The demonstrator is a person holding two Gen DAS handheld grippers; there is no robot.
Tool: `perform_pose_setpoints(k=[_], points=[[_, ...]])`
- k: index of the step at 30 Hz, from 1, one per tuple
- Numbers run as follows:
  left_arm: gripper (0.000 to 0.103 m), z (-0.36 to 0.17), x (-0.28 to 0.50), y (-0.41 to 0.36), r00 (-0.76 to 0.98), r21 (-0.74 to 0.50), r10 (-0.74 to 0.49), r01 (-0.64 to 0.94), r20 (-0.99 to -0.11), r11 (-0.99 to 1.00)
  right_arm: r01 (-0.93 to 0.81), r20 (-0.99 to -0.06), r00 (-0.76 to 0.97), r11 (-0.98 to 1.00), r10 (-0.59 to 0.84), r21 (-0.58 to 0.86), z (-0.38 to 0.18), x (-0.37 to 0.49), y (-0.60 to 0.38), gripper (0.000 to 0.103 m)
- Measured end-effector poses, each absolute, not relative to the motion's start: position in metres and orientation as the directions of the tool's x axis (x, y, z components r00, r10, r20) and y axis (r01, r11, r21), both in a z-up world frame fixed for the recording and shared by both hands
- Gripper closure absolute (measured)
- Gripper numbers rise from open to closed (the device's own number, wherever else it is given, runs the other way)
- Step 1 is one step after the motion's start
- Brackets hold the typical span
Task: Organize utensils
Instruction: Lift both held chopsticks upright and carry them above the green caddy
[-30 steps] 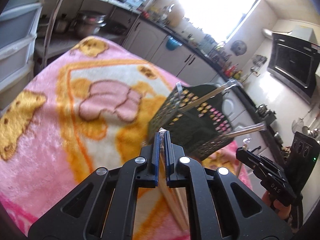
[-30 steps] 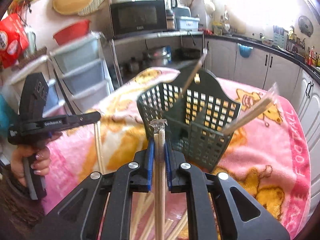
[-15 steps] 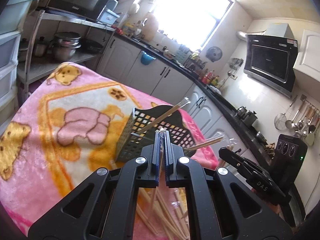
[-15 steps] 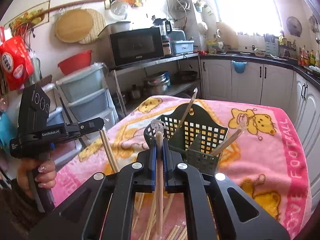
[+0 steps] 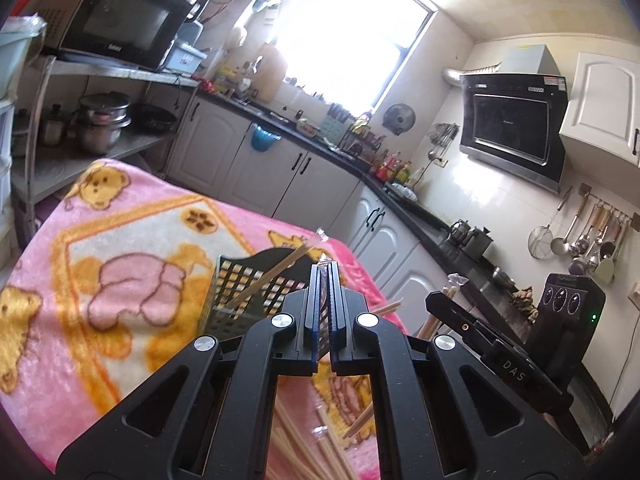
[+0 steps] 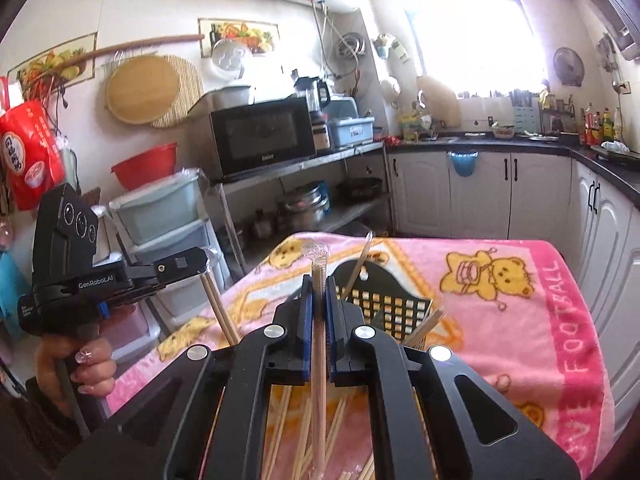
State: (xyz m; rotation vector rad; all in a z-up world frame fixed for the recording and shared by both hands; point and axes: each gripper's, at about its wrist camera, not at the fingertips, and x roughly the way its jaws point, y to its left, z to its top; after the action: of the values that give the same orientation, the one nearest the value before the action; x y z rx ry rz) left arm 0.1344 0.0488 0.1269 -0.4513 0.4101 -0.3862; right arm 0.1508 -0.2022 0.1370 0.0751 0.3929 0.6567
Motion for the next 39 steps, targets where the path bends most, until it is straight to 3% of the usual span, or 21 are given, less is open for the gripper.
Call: perform_pose_setpoints(k=[20, 39], points=[[0.102, 0.19, 0.158, 0.035, 0.868, -0.435, -0.473, 0.373, -0.147, 0.82, -0.578, -0.183, 0.768, 0.788, 0.613, 0.214, 0.183, 0.171, -0.199, 0.097], [0.102, 0.211, 0.188, 0.045, 0.913, -0.378, -0.389, 0.32, -0.123, 0.869, -0.537, -0.084, 0.828, 0.828, 0.554, 0.165, 0.218, 0.217, -0.174, 0.097]])
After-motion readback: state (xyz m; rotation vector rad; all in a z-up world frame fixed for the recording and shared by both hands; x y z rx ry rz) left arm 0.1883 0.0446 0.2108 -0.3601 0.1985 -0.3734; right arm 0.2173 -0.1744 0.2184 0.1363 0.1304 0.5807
